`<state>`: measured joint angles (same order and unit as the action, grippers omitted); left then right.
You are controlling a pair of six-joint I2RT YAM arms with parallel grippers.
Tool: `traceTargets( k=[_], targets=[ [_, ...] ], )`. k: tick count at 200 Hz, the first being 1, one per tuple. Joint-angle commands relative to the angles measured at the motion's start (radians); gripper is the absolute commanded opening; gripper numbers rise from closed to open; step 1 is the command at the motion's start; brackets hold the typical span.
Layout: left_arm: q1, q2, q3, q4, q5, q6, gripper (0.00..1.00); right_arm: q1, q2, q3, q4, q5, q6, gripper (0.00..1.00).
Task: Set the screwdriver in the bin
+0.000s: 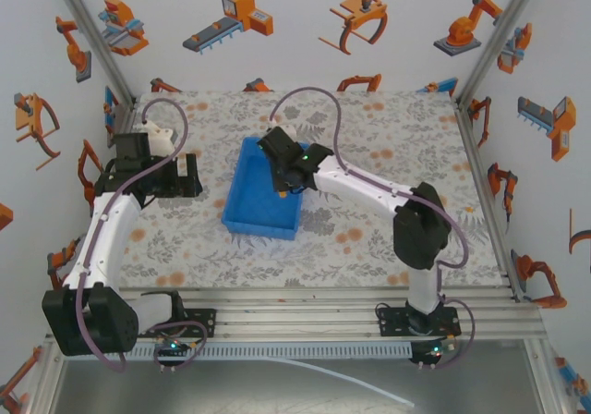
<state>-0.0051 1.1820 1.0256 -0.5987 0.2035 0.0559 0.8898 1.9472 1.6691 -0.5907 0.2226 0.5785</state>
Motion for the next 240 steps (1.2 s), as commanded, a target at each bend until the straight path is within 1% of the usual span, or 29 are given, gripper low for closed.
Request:
traceTargets(
  k=[1, 56, 120, 148, 165, 181, 194, 219, 229, 240],
  targets=[
    [0.005, -0.023, 0.002, -0.001, 0.013, 0.001, 0.97, 0.006, 0.036, 0.038, 0.036, -0.036, 0.026, 0.19],
    [0.005, -0.013, -0.003, 0.006, 0.019, -0.004, 0.97, 0.007, 0.156, 0.049, 0.077, -0.061, 0.051, 0.2],
    [0.005, -0.009, -0.004, 0.006, 0.029, -0.005, 0.97, 0.007, 0.24, 0.058, 0.103, -0.087, 0.071, 0.24],
    [0.005, -0.004, -0.008, 0.011, 0.026, 0.002, 0.97, 0.008, 0.246, 0.053, 0.109, -0.088, 0.076, 0.36],
    [0.005, -0.003, -0.011, 0.014, 0.021, 0.005, 0.97, 0.008, 0.235, 0.055, 0.108, -0.073, 0.07, 0.48],
    [0.005, 0.0, -0.013, 0.017, 0.019, 0.004, 0.97, 0.008, 0.214, 0.051, 0.11, -0.044, 0.055, 0.55],
    [0.005, 0.001, -0.012, 0.024, 0.012, -0.001, 0.97, 0.007, 0.189, 0.055, 0.106, -0.008, 0.032, 0.6],
    [0.005, -0.003, -0.028, 0.061, -0.015, -0.039, 0.97, 0.007, 0.123, 0.078, 0.094, 0.06, -0.039, 0.65],
    [0.005, -0.004, -0.045, 0.098, -0.046, -0.065, 0.97, 0.006, 0.088, 0.089, 0.094, 0.088, -0.077, 0.7],
    [0.005, 0.0, -0.066, 0.14, -0.087, -0.097, 0.97, 0.003, 0.045, 0.093, 0.1, 0.131, -0.11, 0.72]
  ],
)
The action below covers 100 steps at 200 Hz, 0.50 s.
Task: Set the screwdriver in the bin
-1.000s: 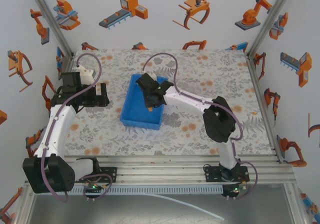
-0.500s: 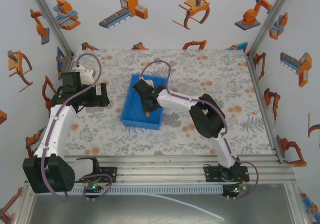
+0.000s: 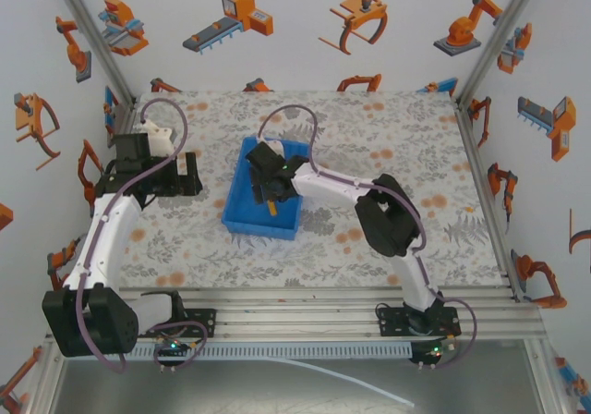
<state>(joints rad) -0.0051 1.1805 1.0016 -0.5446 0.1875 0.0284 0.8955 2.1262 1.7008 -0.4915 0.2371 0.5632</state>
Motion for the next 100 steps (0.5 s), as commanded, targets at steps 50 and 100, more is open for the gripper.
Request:
traceTargets(
  k=[50, 100],
  targets=[
    [0.01, 0.023, -0.149, 0.295, -0.215, -0.158, 0.97, -0.087, -0.334, -0.01, 0.04, 0.119, -0.191, 0.98],
    [0.011, -0.019, -0.35, 0.622, -0.241, -0.133, 0.97, -0.27, -0.678, -0.4, 0.159, 0.139, -0.229, 0.99]
  ],
)
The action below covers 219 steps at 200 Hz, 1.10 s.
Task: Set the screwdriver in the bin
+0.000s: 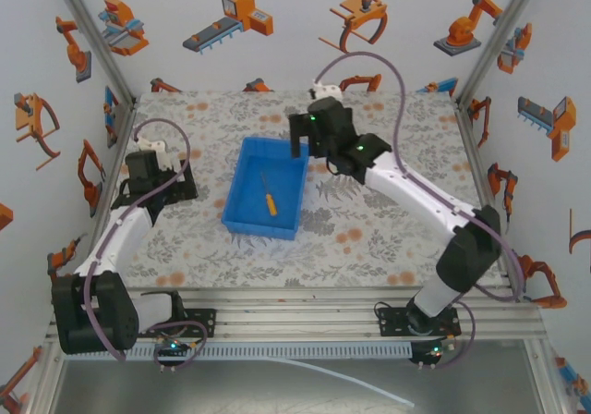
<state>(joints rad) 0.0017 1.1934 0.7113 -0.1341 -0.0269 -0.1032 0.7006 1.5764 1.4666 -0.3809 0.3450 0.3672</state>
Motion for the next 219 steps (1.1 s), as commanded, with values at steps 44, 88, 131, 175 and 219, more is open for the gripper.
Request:
traceTargets(
  k=[44, 88, 131, 175, 219],
  targets=[
    [0.015, 0.018, -0.159, 0.41, -0.009, 0.046, 0.97, -0.235, -0.456, -0.626, 0.325, 0.098, -0.146, 0.99],
    [0.017, 0.049, -0.298, 0.677, 0.087, 0.112, 0.97, -0.399, -0.598, -0.871, 0.416, 0.051, -0.171, 0.99],
    [0.024, 0.134, -0.35, 0.845, 0.114, 0.088, 0.97, -0.47, -0.638, -1.048, 0.602, 0.077, -0.251, 0.99],
    [0.028, 0.257, -0.363, 1.006, 0.142, 0.064, 0.97, -0.574, -0.623, -1.244, 0.932, 0.128, -0.274, 0.99],
    [0.031, 0.35, -0.432, 1.22, 0.169, 0.07, 0.97, -0.654, -0.424, -1.25, 1.113, 0.045, -0.271, 0.99]
  ],
)
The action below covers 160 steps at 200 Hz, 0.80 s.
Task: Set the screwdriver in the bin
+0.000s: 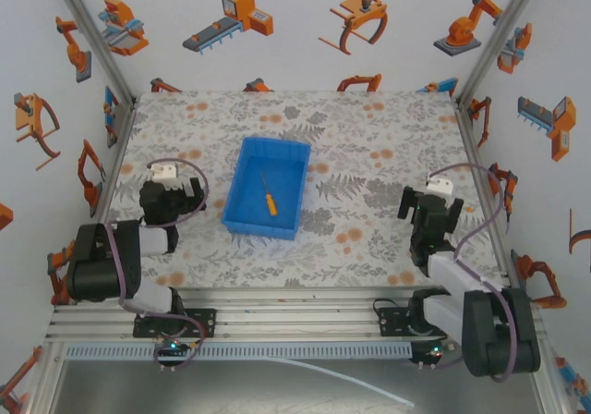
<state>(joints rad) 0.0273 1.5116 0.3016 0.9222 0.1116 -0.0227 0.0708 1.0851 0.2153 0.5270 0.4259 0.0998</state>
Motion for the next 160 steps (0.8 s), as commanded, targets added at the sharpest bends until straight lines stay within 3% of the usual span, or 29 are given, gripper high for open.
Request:
traceTargets(
  k=[1, 99, 137, 160],
  targets=[
    [0.005, 0.032, -0.021, 0.165, 0.031, -0.01, 0.97, -0.025, 0.071, 0.001, 0.213, -0.038, -0.002, 0.99],
    [0.016, 0.031, 0.07, -0.013, 0.038, -0.021, 0.97, -0.057, 0.472, 0.062, 0.576, -0.201, -0.037, 0.99],
    [0.018, 0.033, 0.086, -0.042, 0.037, -0.025, 0.97, -0.057, 0.461, 0.138, 0.41, -0.174, -0.021, 0.99],
    [0.014, 0.033, 0.09, -0.05, 0.027, -0.022, 0.97, -0.056, 0.461, 0.142, 0.406, -0.169, -0.018, 0.99]
  ],
)
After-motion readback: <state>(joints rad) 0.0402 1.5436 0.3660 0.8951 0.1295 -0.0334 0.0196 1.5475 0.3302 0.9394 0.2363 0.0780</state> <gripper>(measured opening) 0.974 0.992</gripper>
